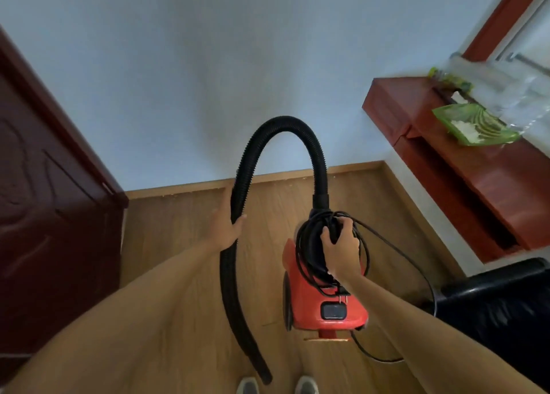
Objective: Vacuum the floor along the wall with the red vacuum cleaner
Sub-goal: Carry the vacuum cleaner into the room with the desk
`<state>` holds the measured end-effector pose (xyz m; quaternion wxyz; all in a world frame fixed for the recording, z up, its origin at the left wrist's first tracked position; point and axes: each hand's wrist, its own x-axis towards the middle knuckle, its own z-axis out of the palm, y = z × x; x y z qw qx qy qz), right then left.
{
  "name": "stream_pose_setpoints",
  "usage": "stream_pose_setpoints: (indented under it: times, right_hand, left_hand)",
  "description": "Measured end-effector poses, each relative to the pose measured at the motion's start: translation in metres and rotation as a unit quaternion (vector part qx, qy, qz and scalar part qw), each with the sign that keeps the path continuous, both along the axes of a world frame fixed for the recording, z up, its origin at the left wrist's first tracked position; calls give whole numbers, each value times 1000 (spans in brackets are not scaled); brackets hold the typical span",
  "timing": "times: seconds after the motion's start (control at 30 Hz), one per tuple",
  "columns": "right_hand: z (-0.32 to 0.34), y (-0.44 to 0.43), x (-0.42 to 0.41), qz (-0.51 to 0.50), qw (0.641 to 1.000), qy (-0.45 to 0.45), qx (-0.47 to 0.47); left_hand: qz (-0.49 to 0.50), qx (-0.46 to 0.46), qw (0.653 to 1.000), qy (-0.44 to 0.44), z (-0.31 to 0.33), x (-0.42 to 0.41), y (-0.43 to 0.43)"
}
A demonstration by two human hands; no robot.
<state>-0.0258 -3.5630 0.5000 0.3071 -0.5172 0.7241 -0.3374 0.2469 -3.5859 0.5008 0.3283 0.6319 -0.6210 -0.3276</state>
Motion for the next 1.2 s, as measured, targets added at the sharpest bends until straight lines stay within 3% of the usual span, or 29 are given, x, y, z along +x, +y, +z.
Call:
stream_pose_setpoints:
  times: [0.27,0.67,0.93,1.2]
  right_hand:
    - [-126,-27,-5,45,998,-7,30]
    - [-326,-66,-27,110,985,-28,132]
    - [-458,-83,-37,132,986,-13,103]
    - [-529,-99,-34,156,982,-4,107]
  left_hand:
    - [31,38,998,-44,-141,-1,-15]
    - [135,89,987,-15,-357,-29,7]
    - [156,151,976,-32,-456,-44,6]
    - [169,155,972,-49,-529,-49,-8]
